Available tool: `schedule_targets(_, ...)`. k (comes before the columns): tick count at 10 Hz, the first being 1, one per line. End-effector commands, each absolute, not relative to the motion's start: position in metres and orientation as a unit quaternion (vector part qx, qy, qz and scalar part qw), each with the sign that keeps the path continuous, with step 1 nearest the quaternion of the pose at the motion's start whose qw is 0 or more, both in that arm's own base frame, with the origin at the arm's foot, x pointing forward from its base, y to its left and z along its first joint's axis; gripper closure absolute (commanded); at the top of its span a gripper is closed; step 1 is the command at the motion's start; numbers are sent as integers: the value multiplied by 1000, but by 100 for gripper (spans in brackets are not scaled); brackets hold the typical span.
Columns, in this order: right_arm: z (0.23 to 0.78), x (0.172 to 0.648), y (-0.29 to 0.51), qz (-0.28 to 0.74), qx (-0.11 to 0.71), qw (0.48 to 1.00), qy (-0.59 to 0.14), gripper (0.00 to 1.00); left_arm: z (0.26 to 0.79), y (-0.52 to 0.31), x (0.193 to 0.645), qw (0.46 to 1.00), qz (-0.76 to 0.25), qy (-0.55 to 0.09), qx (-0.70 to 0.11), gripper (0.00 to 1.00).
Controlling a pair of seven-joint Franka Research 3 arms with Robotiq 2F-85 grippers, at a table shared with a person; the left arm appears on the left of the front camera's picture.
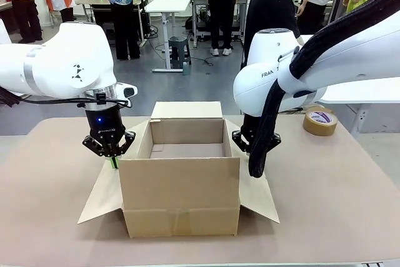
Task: Wrap the clocks to prevent damage.
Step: Once the human has placed the objects inside and stepped back, release both hands from the side flaps of the Package Box.
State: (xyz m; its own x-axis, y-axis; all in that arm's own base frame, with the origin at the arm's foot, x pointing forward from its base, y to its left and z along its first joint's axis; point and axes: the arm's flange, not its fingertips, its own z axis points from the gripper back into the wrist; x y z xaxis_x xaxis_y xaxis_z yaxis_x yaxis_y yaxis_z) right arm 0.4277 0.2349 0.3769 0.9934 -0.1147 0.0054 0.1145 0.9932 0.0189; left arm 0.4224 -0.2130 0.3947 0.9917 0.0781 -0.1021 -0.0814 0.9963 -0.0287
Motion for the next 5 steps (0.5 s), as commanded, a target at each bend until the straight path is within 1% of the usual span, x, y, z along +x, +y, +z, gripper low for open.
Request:
schedule_targets(1, 377, 427, 235, -60, 9, 998, -4, 99, 395, -213, 421, 998, 39, 53, -14, 100)
schedule_targets(5, 377, 427, 235, -60, 9, 998, -4, 99, 395, -213, 421, 998, 39, 53, -14, 100)
